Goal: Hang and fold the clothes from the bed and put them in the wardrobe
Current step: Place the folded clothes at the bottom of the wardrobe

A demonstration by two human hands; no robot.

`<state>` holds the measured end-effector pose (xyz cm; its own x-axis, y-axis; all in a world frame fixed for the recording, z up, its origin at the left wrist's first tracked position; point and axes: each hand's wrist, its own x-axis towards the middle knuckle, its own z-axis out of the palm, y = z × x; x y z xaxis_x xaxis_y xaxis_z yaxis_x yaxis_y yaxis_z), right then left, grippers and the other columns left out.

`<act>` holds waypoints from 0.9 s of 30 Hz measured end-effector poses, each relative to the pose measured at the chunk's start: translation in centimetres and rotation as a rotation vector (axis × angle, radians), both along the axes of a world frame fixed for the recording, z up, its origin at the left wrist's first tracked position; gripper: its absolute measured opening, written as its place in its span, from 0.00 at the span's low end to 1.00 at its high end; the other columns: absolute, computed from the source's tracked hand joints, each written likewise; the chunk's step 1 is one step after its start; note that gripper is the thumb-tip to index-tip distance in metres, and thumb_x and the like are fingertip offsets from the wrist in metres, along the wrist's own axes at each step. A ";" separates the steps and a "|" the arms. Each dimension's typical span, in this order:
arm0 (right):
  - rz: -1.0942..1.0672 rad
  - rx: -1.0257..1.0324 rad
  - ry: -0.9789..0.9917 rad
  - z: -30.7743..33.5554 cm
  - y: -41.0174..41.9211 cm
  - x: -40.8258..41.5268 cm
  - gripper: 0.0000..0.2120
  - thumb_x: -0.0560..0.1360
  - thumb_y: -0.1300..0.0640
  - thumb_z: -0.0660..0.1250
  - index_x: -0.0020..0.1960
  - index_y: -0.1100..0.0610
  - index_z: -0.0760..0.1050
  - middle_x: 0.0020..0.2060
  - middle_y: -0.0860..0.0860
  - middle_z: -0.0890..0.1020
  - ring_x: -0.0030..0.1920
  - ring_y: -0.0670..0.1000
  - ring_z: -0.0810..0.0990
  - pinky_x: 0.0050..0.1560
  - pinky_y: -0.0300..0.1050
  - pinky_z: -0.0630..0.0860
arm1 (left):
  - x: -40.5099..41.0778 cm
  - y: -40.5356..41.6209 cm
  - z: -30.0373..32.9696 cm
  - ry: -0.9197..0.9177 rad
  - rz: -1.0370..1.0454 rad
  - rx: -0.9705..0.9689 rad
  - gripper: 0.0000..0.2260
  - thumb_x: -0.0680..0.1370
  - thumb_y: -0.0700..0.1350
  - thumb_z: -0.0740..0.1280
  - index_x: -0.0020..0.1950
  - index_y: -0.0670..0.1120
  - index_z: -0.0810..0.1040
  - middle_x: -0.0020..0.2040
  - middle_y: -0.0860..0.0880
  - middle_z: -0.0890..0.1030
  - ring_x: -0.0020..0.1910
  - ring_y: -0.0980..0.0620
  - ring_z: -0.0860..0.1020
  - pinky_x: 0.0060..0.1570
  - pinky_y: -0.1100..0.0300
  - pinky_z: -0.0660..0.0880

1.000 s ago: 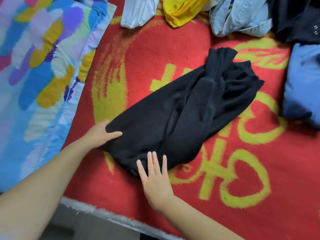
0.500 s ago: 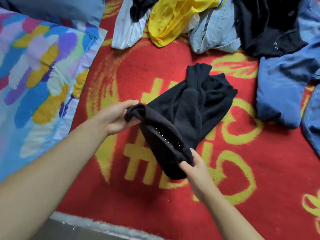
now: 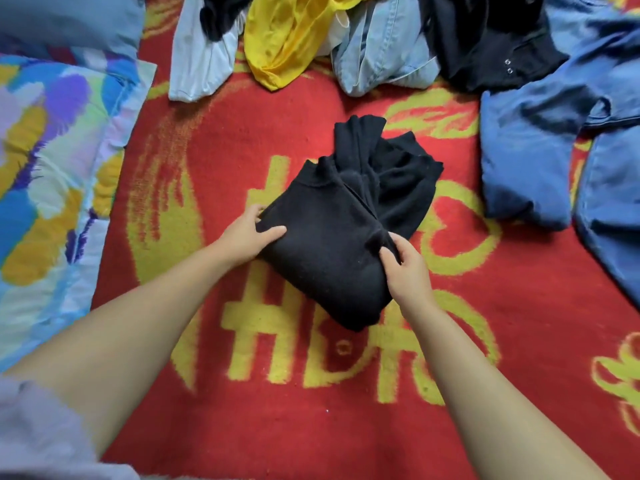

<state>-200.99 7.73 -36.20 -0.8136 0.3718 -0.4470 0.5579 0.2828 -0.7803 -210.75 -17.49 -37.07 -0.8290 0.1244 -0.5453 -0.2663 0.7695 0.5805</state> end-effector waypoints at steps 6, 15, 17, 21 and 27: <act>0.081 0.374 -0.041 2.4 -1.5 -0.3 0.23 0.80 0.59 0.59 0.74 0.61 0.61 0.68 0.58 0.70 0.69 0.56 0.67 0.67 0.45 0.62 | 1.4 -0.3 0.1 0.366 -0.030 -0.245 0.21 0.77 0.41 0.63 0.69 0.41 0.66 0.61 0.39 0.74 0.60 0.38 0.72 0.58 0.46 0.69; 0.763 0.878 -0.257 0.9 -10.0 5.7 0.47 0.77 0.53 0.64 0.73 0.49 0.25 0.72 0.59 0.27 0.72 0.66 0.29 0.68 0.73 0.36 | 2.5 -0.7 -2.6 0.543 -1.112 -0.625 0.42 0.77 0.40 0.56 0.72 0.53 0.24 0.78 0.47 0.35 0.76 0.46 0.33 0.72 0.40 0.38; 0.715 0.880 -0.328 0.0 -8.3 3.4 0.49 0.77 0.55 0.65 0.73 0.45 0.24 0.74 0.55 0.29 0.74 0.67 0.33 0.69 0.72 0.40 | 1.2 0.3 -2.5 0.557 -1.091 -0.685 0.35 0.79 0.39 0.54 0.76 0.52 0.31 0.79 0.47 0.42 0.78 0.48 0.43 0.73 0.42 0.41; 0.799 0.768 -0.273 1.1 -6.1 1.1 0.38 0.78 0.57 0.62 0.78 0.43 0.41 0.78 0.49 0.46 0.76 0.64 0.53 0.71 0.61 0.58 | 0.5 2.1 0.1 0.483 -1.076 -0.646 0.25 0.80 0.39 0.55 0.77 0.52 0.57 0.75 0.48 0.64 0.72 0.49 0.65 0.74 0.54 0.51; 1.224 0.343 -0.222 7.1 1.8 1.1 0.28 0.72 0.62 0.62 0.70 0.44 0.70 0.67 0.43 0.75 0.65 0.46 0.73 0.61 0.33 0.67 | 5.6 4.9 7.8 0.017 -1.212 -0.412 0.13 0.73 0.43 0.61 0.57 0.52 0.77 0.51 0.48 0.82 0.50 0.45 0.79 0.44 0.57 0.71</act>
<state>-199.91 9.52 -29.11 -0.6253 -0.4369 -0.6467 -0.0976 0.8659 -0.4906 -205.14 -12.64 -29.24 -0.3118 0.6267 -0.7141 0.7331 0.6368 0.2388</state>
